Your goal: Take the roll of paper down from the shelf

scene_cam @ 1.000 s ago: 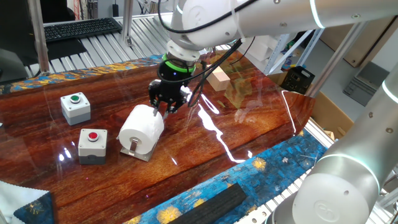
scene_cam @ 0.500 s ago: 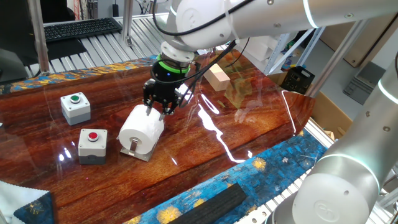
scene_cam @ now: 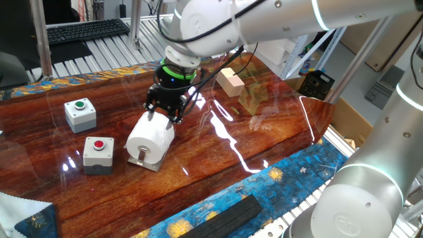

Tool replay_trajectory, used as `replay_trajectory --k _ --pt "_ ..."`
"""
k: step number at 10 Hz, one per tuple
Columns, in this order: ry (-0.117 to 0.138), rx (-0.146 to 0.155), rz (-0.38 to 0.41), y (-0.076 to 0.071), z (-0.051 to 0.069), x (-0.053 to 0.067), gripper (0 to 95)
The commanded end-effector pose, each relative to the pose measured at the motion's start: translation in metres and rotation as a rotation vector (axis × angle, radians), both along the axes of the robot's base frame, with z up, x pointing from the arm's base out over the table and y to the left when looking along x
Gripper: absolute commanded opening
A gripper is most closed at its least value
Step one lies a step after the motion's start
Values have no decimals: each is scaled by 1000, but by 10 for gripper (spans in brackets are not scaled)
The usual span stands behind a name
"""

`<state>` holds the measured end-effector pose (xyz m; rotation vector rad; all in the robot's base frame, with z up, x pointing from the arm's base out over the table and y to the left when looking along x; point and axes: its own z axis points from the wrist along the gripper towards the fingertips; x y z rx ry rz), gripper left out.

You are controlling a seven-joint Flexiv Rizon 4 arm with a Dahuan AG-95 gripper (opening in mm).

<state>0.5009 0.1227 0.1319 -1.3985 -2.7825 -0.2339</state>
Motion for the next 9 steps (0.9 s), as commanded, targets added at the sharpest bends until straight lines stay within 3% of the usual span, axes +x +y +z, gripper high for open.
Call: replay_trajectory --k 1,6,9 --pt "-6 -8 -2 0 -3 5 950" --pt "-20 -9 -2 -1 -14 16 950" --pt "-19 -8 -4 -2 -14 18 950"
